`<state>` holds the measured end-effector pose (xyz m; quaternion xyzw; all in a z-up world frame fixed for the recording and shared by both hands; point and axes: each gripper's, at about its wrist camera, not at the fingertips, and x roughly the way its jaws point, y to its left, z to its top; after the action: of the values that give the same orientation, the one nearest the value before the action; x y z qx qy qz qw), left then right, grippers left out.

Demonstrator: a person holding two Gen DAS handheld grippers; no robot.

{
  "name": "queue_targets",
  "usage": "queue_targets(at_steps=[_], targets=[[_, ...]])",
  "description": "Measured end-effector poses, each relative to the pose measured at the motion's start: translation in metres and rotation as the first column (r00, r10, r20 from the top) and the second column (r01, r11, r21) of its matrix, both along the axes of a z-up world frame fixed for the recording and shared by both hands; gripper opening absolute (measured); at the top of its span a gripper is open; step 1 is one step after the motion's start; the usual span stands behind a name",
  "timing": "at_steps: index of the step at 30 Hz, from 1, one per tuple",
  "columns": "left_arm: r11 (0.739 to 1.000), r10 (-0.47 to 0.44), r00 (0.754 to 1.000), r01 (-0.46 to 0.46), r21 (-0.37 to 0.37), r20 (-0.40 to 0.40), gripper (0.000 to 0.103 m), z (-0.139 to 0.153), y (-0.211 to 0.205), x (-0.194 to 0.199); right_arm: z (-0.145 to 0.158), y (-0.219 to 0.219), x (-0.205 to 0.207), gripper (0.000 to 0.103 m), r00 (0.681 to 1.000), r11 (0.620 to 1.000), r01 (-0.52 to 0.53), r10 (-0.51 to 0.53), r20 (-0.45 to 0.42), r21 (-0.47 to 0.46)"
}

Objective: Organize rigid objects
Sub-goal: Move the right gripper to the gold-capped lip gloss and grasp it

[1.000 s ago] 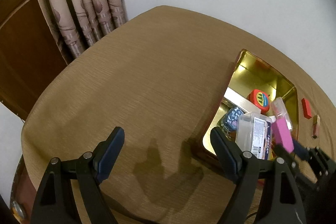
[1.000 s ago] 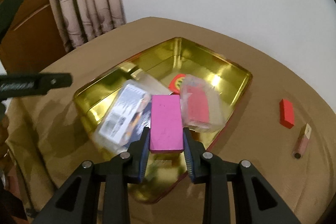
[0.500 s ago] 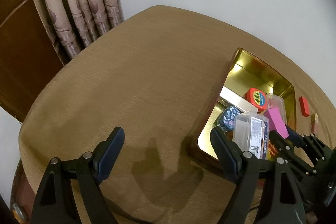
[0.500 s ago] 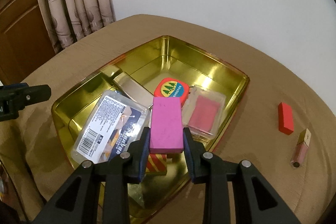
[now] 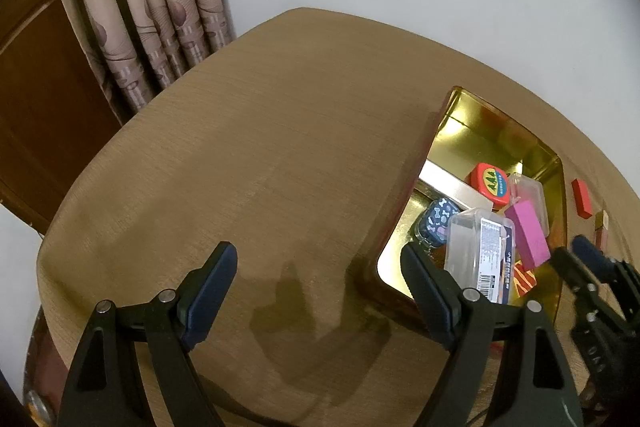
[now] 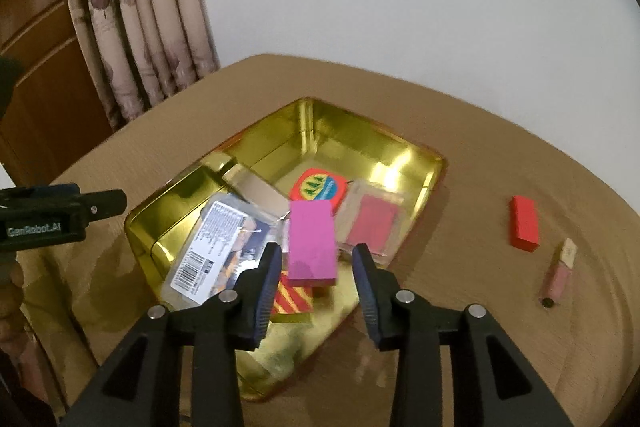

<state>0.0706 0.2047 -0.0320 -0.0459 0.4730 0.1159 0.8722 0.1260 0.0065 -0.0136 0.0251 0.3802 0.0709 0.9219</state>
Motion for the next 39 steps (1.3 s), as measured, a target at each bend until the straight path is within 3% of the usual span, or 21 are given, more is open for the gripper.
queue_targets(at_steps=[7, 14, 18, 26, 32, 36, 39], targets=[[1.000, 0.005, 1.000, -0.005, 0.008, 0.004, 0.081, 0.000, -0.001, -0.001, -0.013, -0.063, -0.013, 0.038, 0.982, 0.983, 0.185, -0.186, -0.024, -0.017], [1.000, 0.005, 1.000, -0.005, 0.019, 0.002, 0.081, 0.000, -0.002, -0.003, -0.037, -0.128, -0.010, 0.038, 0.920, 0.921, 0.384, -0.388, -0.062, -0.069], [1.000, -0.003, 1.000, 0.003, 0.026, -0.003, 0.081, 0.000, -0.004, -0.003, -0.049, -0.143, 0.003, 0.037, 0.891, 0.891, 0.438, -0.448, -0.073, -0.117], [0.998, -0.029, 0.999, 0.029, 0.050, -0.018, 0.081, -0.003, -0.008, -0.002, -0.073, -0.158, 0.030, 0.038, 0.863, 0.869, 0.479, -0.492, -0.118, -0.121], [0.998, -0.035, 0.999, 0.037, 0.054, -0.026, 0.081, -0.005, -0.009, -0.001, -0.077, -0.175, 0.027, 0.037, 0.875, 0.881, 0.467, -0.473, -0.105, -0.077], [0.998, -0.038, 0.999, 0.039, 0.053, -0.030, 0.081, -0.006, -0.009, -0.002, -0.079, -0.183, 0.020, 0.020, 0.882, 0.888, 0.457, -0.460, -0.101, -0.050], [0.997, -0.040, 0.999, 0.042, 0.058, -0.033, 0.081, -0.007, -0.009, -0.002, -0.078, -0.184, 0.016, 0.020, 0.887, 0.892, 0.451, -0.452, -0.098, -0.035]])
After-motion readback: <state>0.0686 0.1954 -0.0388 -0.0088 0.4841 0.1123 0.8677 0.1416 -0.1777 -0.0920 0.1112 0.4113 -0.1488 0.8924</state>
